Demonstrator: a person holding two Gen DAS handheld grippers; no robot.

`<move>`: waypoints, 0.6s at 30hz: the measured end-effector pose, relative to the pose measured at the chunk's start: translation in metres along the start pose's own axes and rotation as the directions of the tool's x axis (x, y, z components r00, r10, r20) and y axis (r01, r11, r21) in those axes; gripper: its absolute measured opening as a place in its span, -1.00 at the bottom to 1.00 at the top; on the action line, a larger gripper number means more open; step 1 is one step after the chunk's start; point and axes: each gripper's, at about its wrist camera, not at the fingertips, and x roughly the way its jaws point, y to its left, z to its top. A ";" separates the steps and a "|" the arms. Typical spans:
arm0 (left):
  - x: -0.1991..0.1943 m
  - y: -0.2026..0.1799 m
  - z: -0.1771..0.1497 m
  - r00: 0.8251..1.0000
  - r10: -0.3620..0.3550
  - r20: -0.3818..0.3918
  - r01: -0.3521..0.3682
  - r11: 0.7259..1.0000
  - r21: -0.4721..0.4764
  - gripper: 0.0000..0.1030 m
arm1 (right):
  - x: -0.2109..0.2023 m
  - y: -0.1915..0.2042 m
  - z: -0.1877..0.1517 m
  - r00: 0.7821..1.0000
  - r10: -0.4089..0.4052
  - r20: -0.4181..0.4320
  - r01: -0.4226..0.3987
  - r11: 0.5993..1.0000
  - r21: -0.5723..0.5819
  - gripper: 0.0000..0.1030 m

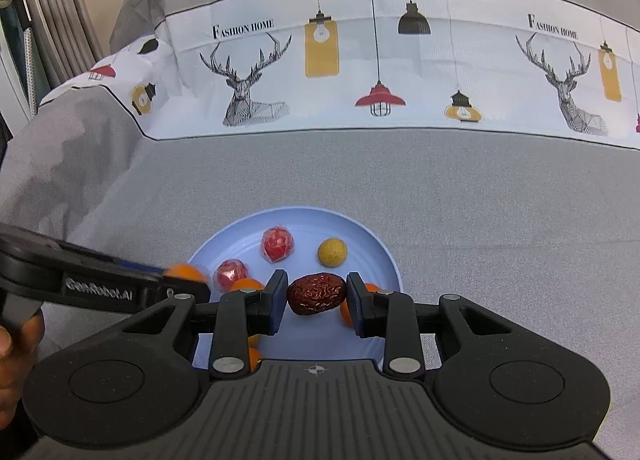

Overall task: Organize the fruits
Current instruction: 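Hold the wrapped fruit and date just above the blue plate with both tools, then open both tools to release the wrapped fruit and date onto the plate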

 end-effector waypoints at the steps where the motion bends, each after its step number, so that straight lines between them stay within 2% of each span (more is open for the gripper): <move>1: -0.001 0.001 0.001 1.000 -0.003 0.006 0.003 1.000 -0.005 0.40 | 0.001 0.000 0.000 1.000 -0.013 -0.004 0.013 1.000 0.000 0.31; 3: -0.004 0.001 0.002 1.000 0.000 0.021 0.001 1.000 -0.010 0.49 | 0.000 0.000 0.001 0.999 -0.050 0.012 0.050 0.999 0.000 0.72; 6: -0.011 -0.002 0.003 0.997 0.024 0.067 -0.024 1.000 0.008 0.64 | 0.000 -0.006 0.003 0.998 -0.053 0.019 0.052 0.998 0.032 0.73; 8: -0.018 -0.006 0.003 0.993 0.040 0.113 -0.044 0.998 0.033 0.65 | 0.002 -0.009 0.003 0.998 -0.056 0.007 0.056 0.998 0.040 0.76; 10: -0.024 -0.011 0.000 0.986 0.059 0.157 -0.069 0.996 0.057 0.66 | 0.001 -0.009 0.003 0.998 -0.066 0.009 0.065 0.997 0.038 0.88; 12: -0.033 -0.019 -0.003 0.974 0.076 0.212 -0.097 0.991 0.092 0.71 | -0.002 -0.012 0.004 0.997 -0.080 0.018 0.079 0.996 0.046 0.98; 13: -0.038 -0.023 -0.006 0.967 0.081 0.240 -0.110 0.988 0.112 0.85 | -0.003 -0.013 0.004 0.996 -0.085 0.021 0.083 0.995 0.053 0.98; 15: -0.050 -0.034 -0.013 0.946 0.083 0.314 -0.142 0.976 0.167 0.99 | -0.005 -0.018 0.005 0.996 -0.087 0.019 0.085 0.994 0.073 0.98; 16: -0.057 -0.039 -0.017 0.937 0.085 0.338 -0.156 0.969 0.189 0.99 | -0.007 -0.020 0.006 0.996 -0.085 0.017 0.084 0.993 0.083 0.98; 18: -0.063 -0.043 -0.022 0.950 0.068 0.305 -0.131 0.973 0.188 0.99 | -0.011 -0.023 0.006 0.996 -0.084 0.006 0.083 0.992 0.099 0.98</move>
